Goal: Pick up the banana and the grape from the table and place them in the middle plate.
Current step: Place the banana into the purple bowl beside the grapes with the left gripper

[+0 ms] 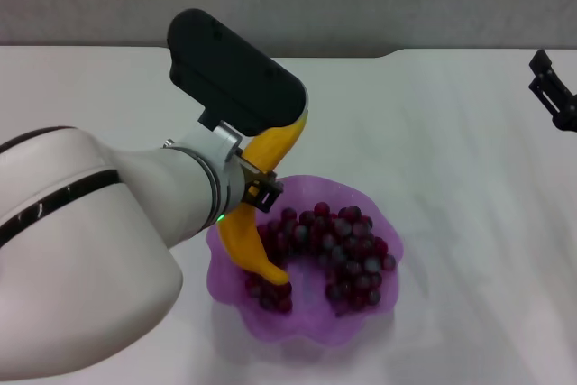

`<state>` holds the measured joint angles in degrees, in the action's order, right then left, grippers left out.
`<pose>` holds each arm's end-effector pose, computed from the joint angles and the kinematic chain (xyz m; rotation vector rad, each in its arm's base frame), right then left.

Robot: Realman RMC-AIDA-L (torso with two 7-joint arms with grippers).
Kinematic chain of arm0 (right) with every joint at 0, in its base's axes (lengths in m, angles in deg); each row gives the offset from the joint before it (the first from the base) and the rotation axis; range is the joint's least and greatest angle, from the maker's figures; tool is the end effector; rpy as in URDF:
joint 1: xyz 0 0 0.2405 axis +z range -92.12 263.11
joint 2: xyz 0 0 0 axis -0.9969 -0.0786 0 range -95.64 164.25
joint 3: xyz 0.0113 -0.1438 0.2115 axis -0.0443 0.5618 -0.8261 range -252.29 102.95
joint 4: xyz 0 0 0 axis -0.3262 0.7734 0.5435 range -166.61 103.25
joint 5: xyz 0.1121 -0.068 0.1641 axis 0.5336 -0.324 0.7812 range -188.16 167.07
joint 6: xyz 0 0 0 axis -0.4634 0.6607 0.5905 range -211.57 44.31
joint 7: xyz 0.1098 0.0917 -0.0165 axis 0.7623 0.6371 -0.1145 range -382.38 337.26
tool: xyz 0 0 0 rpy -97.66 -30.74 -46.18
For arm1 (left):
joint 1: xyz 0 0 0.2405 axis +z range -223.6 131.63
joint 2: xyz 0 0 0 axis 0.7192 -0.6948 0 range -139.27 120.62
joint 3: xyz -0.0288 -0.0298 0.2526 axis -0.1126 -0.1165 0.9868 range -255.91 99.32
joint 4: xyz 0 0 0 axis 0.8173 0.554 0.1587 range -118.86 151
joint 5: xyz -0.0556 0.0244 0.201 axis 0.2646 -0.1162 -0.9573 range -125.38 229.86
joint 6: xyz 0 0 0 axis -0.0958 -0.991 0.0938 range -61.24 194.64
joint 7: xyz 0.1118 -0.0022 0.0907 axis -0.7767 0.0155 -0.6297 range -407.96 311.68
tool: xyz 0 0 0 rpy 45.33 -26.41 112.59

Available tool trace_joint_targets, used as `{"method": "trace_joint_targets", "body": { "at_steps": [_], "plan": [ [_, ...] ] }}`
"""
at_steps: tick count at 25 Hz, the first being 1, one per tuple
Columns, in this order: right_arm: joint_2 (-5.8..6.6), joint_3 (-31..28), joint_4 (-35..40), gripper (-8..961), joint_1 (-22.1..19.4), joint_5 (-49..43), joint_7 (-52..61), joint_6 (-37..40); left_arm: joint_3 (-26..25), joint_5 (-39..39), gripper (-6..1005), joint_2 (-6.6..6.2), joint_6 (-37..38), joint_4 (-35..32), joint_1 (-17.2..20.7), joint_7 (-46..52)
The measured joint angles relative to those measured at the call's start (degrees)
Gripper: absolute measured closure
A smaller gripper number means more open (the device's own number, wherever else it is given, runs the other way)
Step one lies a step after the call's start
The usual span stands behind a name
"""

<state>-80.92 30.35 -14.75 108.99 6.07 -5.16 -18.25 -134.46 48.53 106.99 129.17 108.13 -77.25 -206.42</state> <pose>0.3101 0.3546 0.0230 -1.6340 0.4589 0.8377 -0.1060 0.3427 -0.0590 -2.1311 -0.5752 0.2046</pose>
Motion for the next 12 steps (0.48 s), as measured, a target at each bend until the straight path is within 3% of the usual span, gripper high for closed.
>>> {"method": "trace_joint_targets", "body": {
  "at_steps": [12],
  "plan": [
    [0.00, 0.4, -0.1, 117, 0.2, 0.0, 0.0, 0.0, 1.6, 0.7, 502, 0.13, 2.7, -1.2, -2.2, -2.7]
  ]
}}
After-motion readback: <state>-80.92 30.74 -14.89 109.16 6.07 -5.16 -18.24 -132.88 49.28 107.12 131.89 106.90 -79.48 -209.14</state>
